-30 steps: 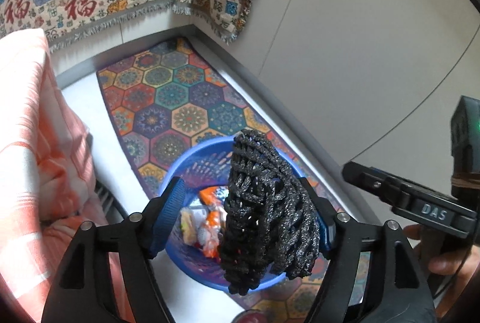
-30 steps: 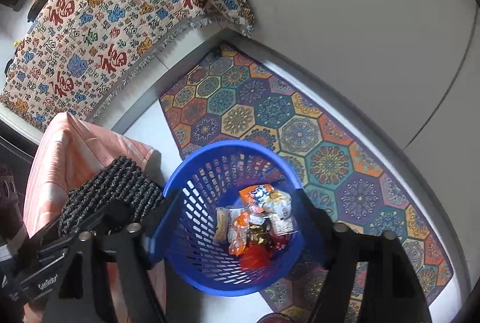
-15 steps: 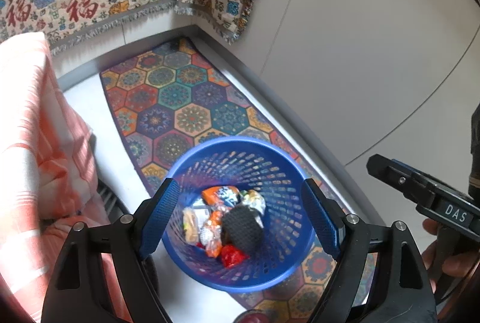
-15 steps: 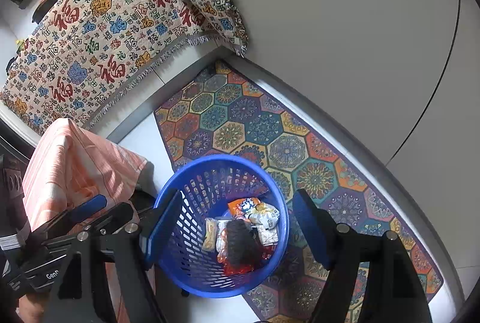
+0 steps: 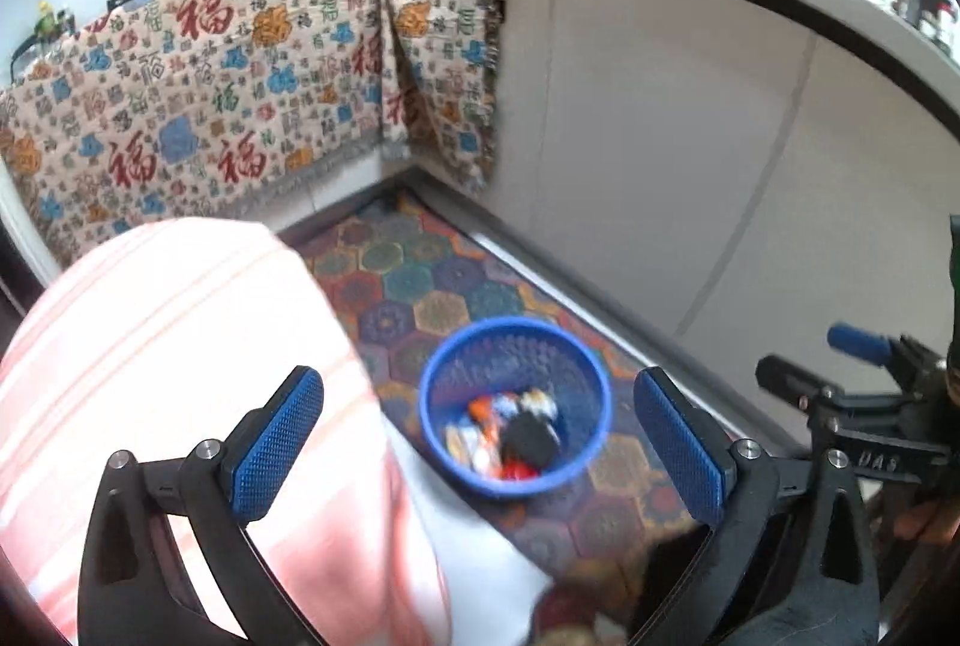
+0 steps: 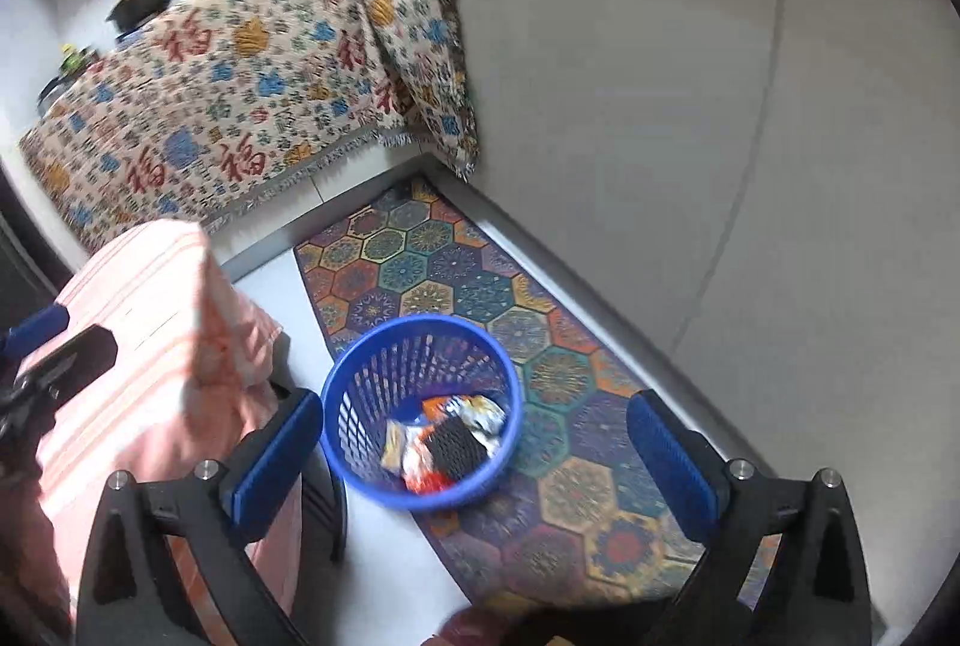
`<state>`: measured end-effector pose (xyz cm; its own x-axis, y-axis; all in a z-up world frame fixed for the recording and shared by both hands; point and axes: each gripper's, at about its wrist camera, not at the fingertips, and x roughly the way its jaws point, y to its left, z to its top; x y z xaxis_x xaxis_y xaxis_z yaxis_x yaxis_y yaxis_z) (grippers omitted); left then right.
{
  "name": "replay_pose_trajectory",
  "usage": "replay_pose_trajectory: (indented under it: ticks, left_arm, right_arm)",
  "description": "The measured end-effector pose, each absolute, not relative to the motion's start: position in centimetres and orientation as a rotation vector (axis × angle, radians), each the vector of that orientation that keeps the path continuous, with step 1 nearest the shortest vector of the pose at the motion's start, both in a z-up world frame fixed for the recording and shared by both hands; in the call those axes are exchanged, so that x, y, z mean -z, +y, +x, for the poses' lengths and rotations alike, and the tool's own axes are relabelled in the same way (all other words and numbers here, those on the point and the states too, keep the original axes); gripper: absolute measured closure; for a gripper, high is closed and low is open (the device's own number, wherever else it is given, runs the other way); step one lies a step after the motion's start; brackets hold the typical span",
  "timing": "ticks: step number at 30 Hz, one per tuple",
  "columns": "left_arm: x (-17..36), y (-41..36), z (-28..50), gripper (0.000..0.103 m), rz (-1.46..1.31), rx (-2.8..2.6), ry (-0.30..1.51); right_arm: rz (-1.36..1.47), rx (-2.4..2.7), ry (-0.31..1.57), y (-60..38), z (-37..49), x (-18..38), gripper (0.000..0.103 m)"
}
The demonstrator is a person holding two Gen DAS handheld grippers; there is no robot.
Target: Collect trash
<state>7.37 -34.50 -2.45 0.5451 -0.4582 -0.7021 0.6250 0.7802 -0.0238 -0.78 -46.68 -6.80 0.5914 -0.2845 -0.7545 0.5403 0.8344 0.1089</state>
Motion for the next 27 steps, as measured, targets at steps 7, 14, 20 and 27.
replay_pose_trajectory:
  ticks: [7,14,20,27]
  left_arm:
    - [3.3,-33.4,4.8,0.0,0.269,0.615,0.854]
    - [1.7,-33.1,4.1,0.0,0.23,0.671,0.819]
    - [1.6,-33.0,4.1,0.0,0.246,0.671,0.819]
    - [1.5,-32.6,3.8,0.0,0.246,0.654,0.82]
  right_arm:
    - [0.334,0.495,0.805,-41.7,-6.3,3.5,0.0]
    - [0.292,0.529,0.788,-39.4,-8.1,1.2,0.0]
    - [0.257,0.524,0.773,-38.1,-8.2,-0.3,0.0]
    - [0.245,0.532,0.773,-37.6,-7.8,-0.6,0.0]
